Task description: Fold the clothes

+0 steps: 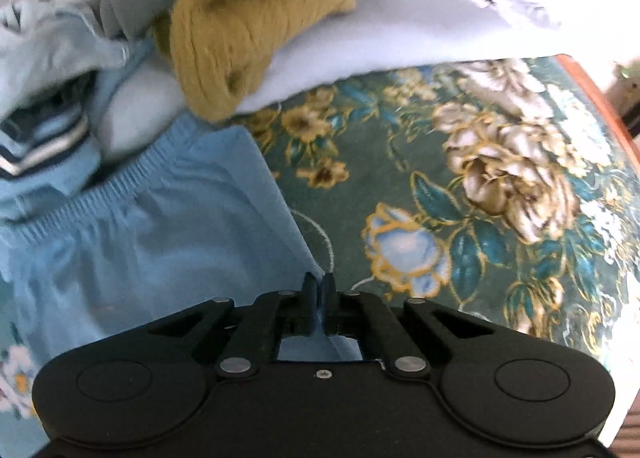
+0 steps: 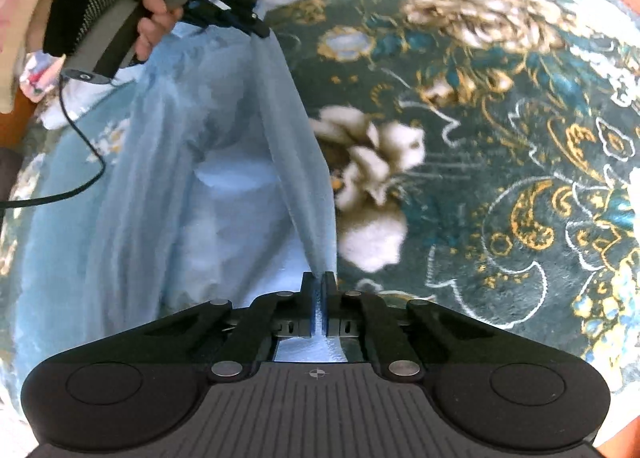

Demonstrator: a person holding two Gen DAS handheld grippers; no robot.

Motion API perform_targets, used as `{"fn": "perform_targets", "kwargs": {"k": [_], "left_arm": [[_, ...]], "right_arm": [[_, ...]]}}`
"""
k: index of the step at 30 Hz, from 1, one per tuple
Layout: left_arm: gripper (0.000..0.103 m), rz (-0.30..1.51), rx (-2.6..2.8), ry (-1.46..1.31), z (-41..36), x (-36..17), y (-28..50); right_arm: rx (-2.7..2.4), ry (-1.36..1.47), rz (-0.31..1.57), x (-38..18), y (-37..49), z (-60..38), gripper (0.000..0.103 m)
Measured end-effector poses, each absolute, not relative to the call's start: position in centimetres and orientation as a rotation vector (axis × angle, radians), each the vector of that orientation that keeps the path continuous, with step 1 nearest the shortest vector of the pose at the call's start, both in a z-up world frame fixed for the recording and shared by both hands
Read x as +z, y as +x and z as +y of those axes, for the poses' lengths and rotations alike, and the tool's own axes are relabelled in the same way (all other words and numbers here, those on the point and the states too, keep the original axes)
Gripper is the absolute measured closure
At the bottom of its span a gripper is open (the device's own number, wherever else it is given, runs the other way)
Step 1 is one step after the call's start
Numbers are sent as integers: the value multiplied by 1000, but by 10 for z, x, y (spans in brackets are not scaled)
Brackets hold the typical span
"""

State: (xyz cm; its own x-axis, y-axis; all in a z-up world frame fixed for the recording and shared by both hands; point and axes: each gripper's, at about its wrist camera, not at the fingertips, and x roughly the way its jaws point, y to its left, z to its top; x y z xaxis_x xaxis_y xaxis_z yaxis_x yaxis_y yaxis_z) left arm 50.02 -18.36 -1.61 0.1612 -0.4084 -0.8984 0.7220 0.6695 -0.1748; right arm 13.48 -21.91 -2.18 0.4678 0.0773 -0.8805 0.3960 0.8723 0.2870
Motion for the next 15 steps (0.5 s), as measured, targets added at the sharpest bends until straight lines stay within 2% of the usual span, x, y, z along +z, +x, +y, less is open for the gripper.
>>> {"fn": "perform_targets", "kwargs": {"k": [7,15], "left_arm": [[103,1110,-870,312,-123,20,517],[103,1112,-760,320,-29,10,541]], "right_arm": [[-74,527,1031,16,149,-137,101],[90,536,1112,-10,199,-26,101]]}}
